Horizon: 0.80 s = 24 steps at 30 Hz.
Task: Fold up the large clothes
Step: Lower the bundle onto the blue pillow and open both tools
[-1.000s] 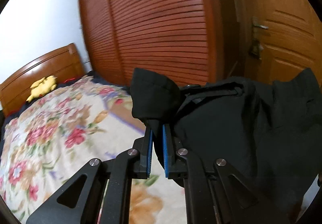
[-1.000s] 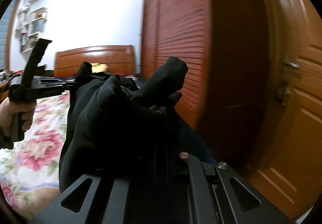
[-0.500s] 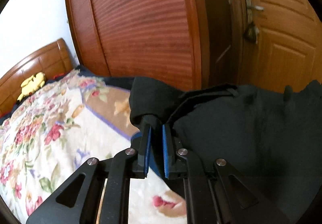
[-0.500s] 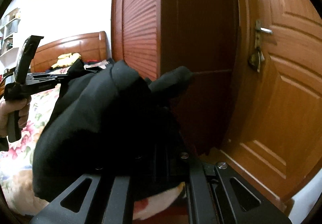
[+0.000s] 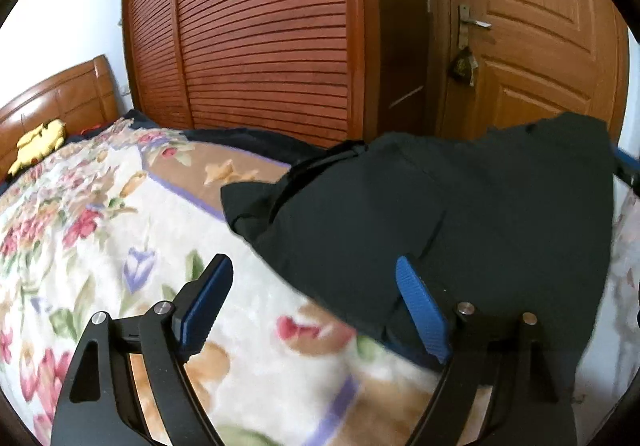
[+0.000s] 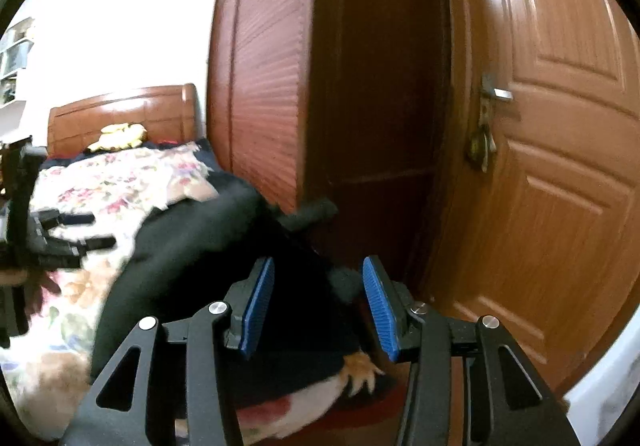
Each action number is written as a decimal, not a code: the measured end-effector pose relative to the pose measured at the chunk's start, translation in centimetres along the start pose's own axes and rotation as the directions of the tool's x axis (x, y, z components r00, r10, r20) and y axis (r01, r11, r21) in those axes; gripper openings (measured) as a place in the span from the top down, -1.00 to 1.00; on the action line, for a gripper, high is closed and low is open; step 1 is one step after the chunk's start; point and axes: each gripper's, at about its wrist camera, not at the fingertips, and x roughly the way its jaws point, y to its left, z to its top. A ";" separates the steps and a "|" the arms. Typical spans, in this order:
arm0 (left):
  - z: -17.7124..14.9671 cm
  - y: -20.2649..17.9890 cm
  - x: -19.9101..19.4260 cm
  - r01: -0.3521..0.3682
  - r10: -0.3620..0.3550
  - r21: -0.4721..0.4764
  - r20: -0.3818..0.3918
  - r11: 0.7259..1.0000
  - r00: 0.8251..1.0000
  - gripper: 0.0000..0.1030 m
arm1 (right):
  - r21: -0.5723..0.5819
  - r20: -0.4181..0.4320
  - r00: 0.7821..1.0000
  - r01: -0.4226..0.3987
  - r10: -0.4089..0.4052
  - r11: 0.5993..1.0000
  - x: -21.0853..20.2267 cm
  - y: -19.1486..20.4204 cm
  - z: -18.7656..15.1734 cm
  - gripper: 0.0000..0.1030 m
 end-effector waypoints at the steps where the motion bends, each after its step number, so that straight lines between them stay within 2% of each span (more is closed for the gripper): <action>1: -0.5 0.2 -0.5 -0.002 0.002 -0.009 0.005 1.000 1.000 -0.64 | -0.012 0.014 1.000 -0.009 0.009 1.000 -0.9 0.8 0.6 0.06; 8: -4.0 2.5 -3.7 -0.031 0.031 -0.041 0.015 0.999 0.999 -0.64 | -0.082 0.046 0.996 -0.067 0.071 0.994 -3.5 5.2 2.6 0.04; 11: -5.2 3.5 -4.8 -0.043 0.043 -0.046 0.012 0.998 0.999 -0.64 | -0.093 0.002 0.990 -0.143 0.144 0.985 -3.0 6.2 2.4 -0.01; 14: -6.6 4.5 -6.0 -0.064 0.065 -0.049 0.015 0.997 0.998 -0.64 | -0.128 -0.091 0.984 -0.163 0.152 0.978 -0.6 6.3 0.8 -0.02; 18: -8.5 5.0 -7.7 -0.097 0.098 -0.022 0.023 0.995 0.995 -0.64 | -0.185 -0.146 0.986 -0.102 0.075 0.977 3.9 5.9 0.9 -0.02; 24: -9.8 5.1 -9.7 -0.107 0.106 0.015 0.048 0.994 0.993 -0.64 | -0.028 -0.220 0.971 -0.106 0.097 0.994 8.4 1.5 0.5 -0.02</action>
